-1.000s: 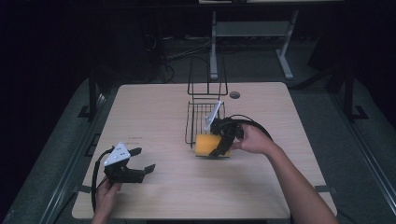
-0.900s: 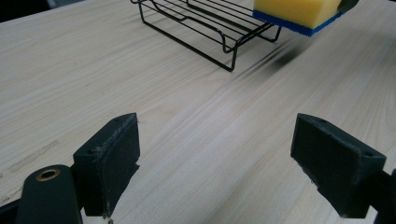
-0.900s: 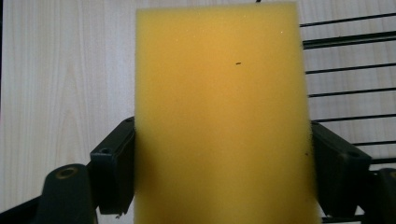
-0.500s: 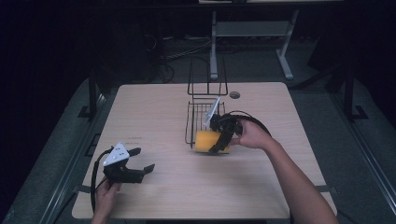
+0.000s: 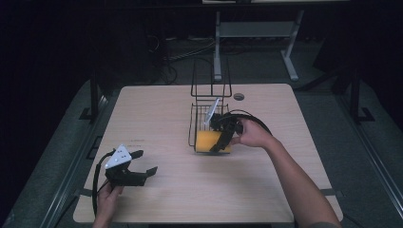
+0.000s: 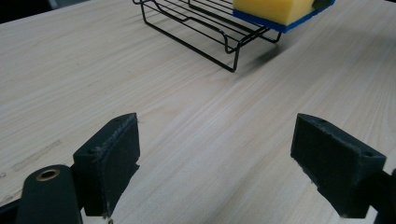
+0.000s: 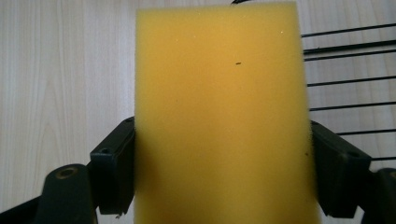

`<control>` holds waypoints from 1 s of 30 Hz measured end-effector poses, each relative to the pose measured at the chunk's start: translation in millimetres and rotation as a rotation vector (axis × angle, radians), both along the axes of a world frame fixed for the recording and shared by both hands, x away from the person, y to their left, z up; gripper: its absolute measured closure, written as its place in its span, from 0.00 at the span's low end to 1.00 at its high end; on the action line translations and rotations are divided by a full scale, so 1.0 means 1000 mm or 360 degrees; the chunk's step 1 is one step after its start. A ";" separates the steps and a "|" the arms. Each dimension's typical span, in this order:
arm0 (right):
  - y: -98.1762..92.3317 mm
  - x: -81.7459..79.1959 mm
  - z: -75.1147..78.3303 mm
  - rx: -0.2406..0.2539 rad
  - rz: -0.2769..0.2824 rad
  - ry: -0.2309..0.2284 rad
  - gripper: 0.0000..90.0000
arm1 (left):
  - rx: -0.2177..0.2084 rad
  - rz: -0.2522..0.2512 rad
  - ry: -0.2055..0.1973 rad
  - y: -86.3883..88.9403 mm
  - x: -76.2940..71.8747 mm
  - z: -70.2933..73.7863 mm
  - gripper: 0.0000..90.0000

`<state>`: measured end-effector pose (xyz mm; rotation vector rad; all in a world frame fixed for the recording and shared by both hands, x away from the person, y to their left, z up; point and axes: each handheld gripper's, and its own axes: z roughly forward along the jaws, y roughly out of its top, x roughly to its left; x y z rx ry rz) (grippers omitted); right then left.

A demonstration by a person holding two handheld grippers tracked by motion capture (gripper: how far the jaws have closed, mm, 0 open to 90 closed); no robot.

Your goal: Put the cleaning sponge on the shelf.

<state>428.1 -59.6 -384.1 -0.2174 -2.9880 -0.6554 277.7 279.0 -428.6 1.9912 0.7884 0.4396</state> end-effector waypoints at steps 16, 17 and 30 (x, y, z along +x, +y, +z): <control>0.006 0.023 -0.002 -0.0034 -0.0027 0.0013 0.24 | 0.0005 0.0003 -0.0004 0.000 0.000 0.000 0.17; 0.007 0.024 -0.001 -0.0035 -0.0031 0.0010 0.24 | 0.0004 0.0005 -0.0005 0.001 0.000 0.000 0.17; 0.005 0.039 -0.005 -0.0007 -0.0081 0.0035 0.24 | 0.0004 0.0001 -0.0009 0.000 0.001 0.000 0.17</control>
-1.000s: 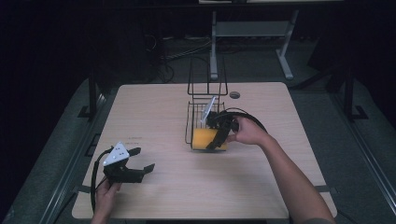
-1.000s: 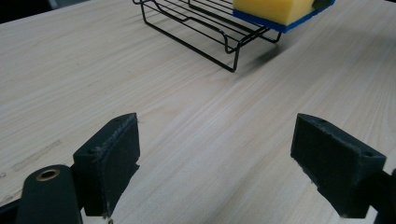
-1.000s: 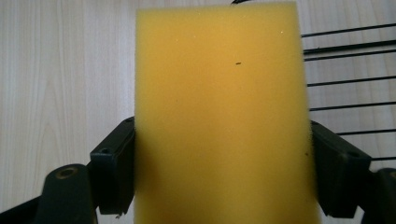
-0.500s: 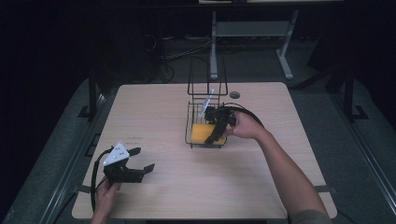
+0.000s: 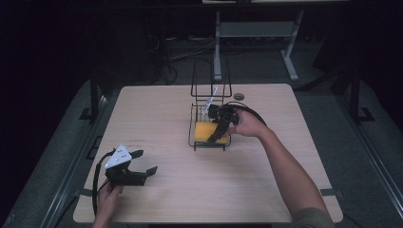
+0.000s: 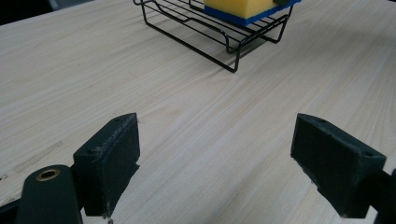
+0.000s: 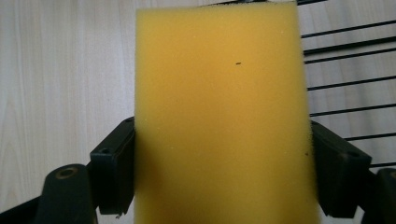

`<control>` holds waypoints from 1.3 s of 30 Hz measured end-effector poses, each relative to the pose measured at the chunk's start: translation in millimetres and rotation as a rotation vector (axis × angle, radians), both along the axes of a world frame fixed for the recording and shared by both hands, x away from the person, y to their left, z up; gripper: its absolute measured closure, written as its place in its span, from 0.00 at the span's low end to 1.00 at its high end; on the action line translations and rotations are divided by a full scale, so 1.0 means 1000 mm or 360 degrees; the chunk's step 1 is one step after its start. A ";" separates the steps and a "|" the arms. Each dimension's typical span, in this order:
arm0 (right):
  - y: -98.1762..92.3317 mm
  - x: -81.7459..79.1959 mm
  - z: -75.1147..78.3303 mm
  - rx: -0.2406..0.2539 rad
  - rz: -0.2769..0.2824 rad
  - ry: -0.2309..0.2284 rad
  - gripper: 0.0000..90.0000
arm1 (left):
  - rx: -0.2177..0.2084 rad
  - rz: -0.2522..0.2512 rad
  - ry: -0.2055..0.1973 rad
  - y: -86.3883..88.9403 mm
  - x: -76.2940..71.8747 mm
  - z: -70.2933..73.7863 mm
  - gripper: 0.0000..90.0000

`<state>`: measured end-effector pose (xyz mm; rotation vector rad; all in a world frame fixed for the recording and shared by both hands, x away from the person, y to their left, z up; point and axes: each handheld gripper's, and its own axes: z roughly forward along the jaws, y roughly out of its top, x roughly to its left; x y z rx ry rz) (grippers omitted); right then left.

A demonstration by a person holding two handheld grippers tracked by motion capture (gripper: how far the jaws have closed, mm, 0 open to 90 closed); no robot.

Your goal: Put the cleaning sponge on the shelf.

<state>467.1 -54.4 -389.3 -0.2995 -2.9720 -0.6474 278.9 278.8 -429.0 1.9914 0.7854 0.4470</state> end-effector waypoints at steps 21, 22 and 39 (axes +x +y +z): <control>0.007 0.020 0.004 -0.0069 0.0003 -0.0018 0.24 | 0.0003 -0.0008 0.0002 -0.001 0.001 0.000 0.17; 0.007 0.021 0.005 -0.0053 0.0004 -0.0021 0.24 | 0.0005 -0.0008 0.0000 -0.002 0.001 0.000 0.17; 0.007 0.028 -0.007 -0.0049 -0.0011 -0.0008 0.23 | 0.0009 -0.0015 0.0001 -0.002 0.000 0.000 0.17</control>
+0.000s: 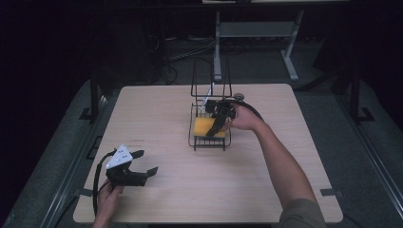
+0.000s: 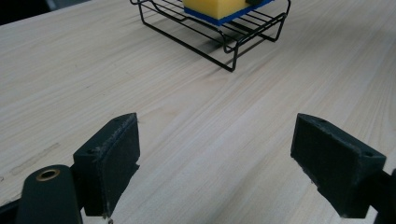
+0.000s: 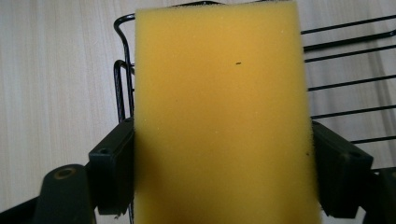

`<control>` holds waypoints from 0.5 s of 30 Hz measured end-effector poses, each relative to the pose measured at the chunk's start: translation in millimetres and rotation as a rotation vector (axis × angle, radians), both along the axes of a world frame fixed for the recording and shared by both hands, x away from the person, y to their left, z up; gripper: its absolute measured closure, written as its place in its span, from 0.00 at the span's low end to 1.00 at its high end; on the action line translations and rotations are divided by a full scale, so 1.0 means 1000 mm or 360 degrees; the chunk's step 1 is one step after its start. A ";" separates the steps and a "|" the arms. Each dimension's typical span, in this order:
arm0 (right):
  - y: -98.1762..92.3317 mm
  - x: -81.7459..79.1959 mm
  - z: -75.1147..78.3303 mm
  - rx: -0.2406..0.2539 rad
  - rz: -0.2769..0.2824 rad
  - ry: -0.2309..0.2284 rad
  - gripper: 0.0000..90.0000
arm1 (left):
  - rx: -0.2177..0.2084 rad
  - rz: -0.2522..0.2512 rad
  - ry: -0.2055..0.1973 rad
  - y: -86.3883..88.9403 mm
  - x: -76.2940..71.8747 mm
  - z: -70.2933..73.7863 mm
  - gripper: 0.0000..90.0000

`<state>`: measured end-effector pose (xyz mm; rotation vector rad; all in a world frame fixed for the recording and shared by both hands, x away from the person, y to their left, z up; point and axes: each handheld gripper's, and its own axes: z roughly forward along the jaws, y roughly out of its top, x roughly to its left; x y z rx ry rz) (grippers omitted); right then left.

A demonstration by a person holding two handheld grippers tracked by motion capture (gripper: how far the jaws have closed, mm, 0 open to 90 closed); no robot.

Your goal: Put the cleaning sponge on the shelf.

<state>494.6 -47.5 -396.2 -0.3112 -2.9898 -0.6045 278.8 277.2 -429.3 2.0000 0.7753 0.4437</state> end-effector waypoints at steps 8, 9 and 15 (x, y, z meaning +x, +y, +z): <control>0.001 0.000 -0.003 -0.0009 -0.0006 0.0001 0.23 | 0.0003 -0.0002 0.0000 0.000 0.000 0.000 0.17; 0.001 0.000 -0.003 -0.0013 -0.0005 0.0005 0.23 | 0.0002 -0.0001 -0.0001 0.000 0.000 0.000 0.17; 0.002 0.000 -0.005 -0.0021 -0.0013 0.0012 0.22 | 0.0003 -0.0001 -0.0003 0.000 0.000 0.000 0.17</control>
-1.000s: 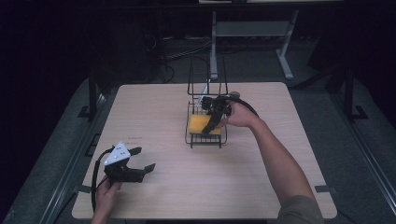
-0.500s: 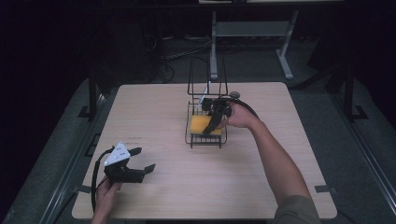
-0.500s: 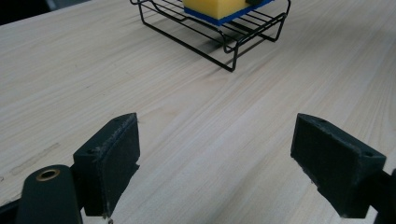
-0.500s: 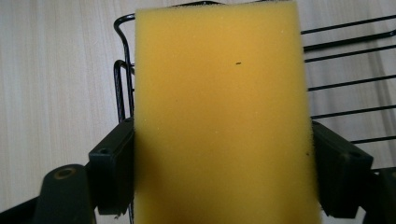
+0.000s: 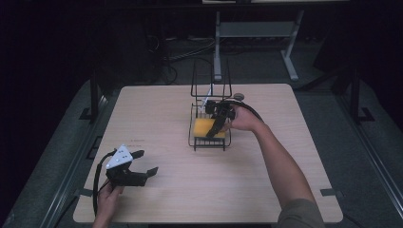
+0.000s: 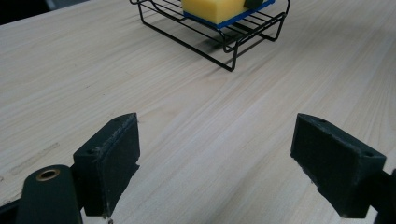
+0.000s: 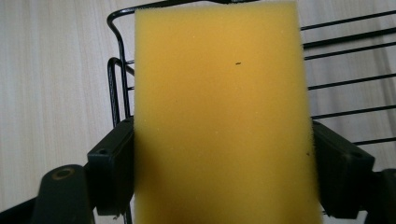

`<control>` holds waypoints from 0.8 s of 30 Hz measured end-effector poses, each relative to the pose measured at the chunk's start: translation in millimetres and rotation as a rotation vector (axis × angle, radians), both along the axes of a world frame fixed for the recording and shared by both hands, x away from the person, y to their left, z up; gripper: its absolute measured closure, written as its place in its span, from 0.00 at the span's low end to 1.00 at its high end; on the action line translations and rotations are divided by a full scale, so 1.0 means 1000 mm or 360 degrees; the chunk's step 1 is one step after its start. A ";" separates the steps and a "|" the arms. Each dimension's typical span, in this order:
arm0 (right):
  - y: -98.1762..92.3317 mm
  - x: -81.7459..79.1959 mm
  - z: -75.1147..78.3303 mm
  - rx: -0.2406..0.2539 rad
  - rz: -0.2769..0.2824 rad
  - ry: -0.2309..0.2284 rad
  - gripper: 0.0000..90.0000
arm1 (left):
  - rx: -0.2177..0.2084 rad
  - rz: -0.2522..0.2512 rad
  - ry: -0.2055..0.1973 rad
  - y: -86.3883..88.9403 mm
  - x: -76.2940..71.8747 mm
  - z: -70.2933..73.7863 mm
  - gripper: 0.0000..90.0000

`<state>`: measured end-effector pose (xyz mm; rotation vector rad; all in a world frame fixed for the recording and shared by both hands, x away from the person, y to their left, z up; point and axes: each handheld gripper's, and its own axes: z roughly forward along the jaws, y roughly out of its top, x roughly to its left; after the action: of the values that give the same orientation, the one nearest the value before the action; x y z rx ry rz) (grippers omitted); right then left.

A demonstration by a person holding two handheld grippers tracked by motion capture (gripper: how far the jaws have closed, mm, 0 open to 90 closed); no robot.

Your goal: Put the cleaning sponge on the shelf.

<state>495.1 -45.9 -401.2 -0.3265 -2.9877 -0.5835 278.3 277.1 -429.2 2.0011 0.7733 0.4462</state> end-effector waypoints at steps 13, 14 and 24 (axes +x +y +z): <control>0.001 -0.001 -0.003 -0.0016 0.0002 -0.0003 0.22 | -0.0009 0.0001 0.0000 0.000 -0.001 0.000 0.17; 0.001 -0.001 -0.003 -0.0021 0.0003 -0.0008 0.21 | -0.0008 -0.0001 -0.0002 0.000 -0.001 0.000 0.17; -0.001 -0.002 0.000 0.0007 -0.0027 -0.0016 0.19 | -0.0008 -0.0003 -0.0001 0.000 -0.001 0.000 0.17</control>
<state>493.2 -46.5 -400.7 -0.3498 -2.9956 -0.5945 277.8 277.1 -428.8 1.9964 0.7713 0.4435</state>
